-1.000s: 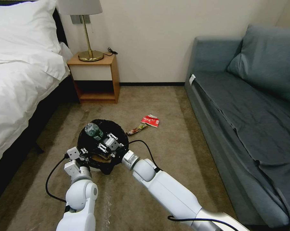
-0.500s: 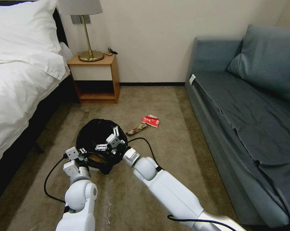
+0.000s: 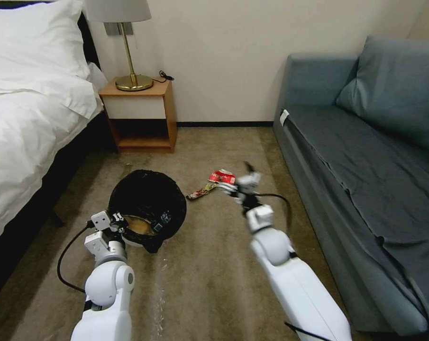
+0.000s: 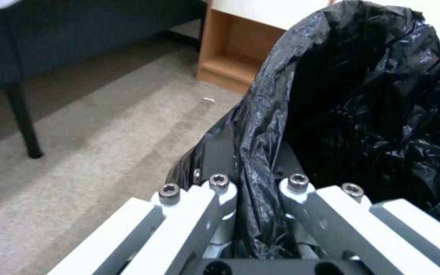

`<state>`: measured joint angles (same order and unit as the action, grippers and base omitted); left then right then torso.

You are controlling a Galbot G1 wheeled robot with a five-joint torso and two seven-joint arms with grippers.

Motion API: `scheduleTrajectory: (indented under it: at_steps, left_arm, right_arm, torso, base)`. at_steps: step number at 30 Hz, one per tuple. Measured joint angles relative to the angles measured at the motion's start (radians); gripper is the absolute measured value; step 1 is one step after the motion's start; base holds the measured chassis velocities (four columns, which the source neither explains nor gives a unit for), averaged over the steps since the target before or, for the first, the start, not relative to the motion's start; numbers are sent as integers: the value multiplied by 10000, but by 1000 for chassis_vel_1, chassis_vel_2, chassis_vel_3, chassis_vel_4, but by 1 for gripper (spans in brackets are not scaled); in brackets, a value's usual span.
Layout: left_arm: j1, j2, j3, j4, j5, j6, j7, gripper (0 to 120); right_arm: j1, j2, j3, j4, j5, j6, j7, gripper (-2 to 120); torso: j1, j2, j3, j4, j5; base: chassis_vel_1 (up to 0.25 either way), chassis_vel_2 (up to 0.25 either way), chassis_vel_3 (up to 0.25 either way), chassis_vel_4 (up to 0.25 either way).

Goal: Pick up the trash bin, then pick up the garbage on the floor and place it into the trash bin.

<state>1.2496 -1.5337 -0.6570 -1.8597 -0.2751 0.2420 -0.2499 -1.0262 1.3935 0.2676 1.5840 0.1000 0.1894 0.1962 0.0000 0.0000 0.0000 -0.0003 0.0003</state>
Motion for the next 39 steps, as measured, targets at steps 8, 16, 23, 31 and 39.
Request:
scheduleTrajectory:
  at_steps: [8,16,23,31,39]
  left_arm:
    - [205,71,-148,170,24,-62,673,4]
    - [373,173,-414,-12,-81,-74,692,4]
    - [465,174,-503,-61,-89,-74,684,4]
    - [589,142,-502,-104,-23,-131,642,4]
    - [620,90,-511,-125,12,-151,622,4]
  right_arm:
    - [-1463,370,837,613,484,136,-44,100]
    - [-1435,694,899,-410,-244,1415,-497,100]
    - [-1356,727,961,-629,-526,1557,-602,100]
    - [-1297,726,1030,-656,-539,1501,-618,100]
    - [-1320,725,1018,-685,-532,1464,-656,100]
  torso:
    - [0,1,0,1,-4]
    - [0,1,0,4,-3]
    - [-1,1,0,4,-3]
    - [-1,1,0,3,-3]
    - [-1,1,0,3,-3]
  base:
    - [0,0,0,0]
    - [0,0,0,0]
    - [0,0,0,0]
    - [0,0,0,0]
    - [0,0,0,0]
